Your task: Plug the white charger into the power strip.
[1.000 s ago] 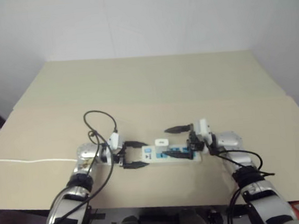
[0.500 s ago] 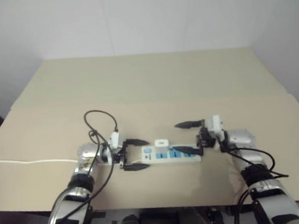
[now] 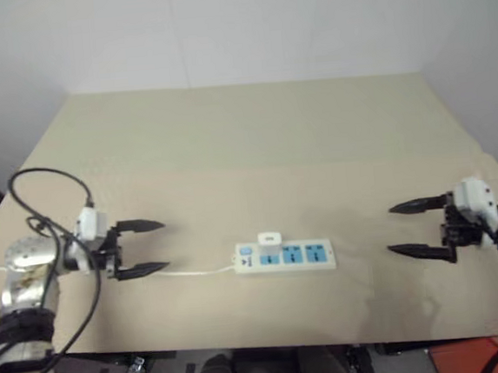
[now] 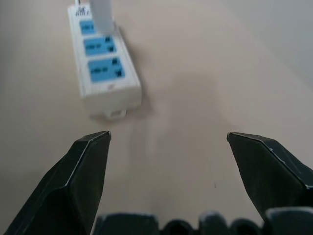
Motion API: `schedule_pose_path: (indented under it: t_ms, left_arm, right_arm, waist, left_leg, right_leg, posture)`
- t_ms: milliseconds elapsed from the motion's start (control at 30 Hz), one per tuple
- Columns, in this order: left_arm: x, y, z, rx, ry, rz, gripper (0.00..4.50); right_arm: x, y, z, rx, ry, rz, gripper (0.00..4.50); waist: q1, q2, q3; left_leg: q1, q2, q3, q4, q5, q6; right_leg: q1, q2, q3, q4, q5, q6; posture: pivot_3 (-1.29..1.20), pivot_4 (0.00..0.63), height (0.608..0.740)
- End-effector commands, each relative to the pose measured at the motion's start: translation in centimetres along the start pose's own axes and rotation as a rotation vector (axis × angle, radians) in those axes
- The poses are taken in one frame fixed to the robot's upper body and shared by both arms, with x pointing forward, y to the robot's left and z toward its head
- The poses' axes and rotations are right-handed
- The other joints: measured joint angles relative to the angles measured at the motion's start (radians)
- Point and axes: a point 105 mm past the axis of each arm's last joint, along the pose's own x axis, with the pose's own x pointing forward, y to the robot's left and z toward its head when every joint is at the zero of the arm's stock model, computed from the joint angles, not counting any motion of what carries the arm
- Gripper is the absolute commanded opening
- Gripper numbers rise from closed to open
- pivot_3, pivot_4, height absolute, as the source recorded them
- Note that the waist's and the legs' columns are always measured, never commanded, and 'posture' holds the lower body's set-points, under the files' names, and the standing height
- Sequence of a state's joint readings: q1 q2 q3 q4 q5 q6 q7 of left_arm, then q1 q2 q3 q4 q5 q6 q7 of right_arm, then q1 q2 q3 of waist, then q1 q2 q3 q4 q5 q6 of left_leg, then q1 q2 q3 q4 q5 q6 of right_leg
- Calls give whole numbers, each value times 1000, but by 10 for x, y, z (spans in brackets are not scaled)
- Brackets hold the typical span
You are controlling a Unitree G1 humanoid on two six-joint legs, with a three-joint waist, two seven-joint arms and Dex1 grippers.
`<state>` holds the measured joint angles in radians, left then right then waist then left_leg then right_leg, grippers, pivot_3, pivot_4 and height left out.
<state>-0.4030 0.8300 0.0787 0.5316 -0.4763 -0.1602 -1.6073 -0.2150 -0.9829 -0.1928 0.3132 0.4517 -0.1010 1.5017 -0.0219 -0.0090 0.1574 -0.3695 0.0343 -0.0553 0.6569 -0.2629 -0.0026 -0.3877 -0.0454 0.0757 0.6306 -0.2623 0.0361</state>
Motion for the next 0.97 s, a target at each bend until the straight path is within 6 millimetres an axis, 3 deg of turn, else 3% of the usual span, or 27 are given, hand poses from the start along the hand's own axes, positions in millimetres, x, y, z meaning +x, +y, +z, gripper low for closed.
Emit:
schedule_pose_path:
  t_ms: [33,367,967]
  left_arm:
    - [-9,-1,12,43,-30,29,4486]
    - [-1,-17,9,21,-62,13,4486]
    - [4,-16,4,28,-49,-18,4486]
  right_arm:
    - [-16,-2,13,-70,21,-16,4500]
    - [-16,0,6,-75,81,-38,4500]
    - [-17,10,3,2,114,-75,4500]
  waist:
    - [0,0,0]
    - [1,-1,0]
    - [6,-1,0]
  left_leg:
    - [0,0,0,0,0,0]
    - [0,0,1,0,0,0]
    - [0,0,1,1,0,0]
  right_leg:
    - [0,0,0,0,0,0]
    - [0,0,1,0,0,0]
    - [0,0,1,1,0,0]
  posture:
    - [0,150,740]
    - [0,150,740]
    - [0,150,740]
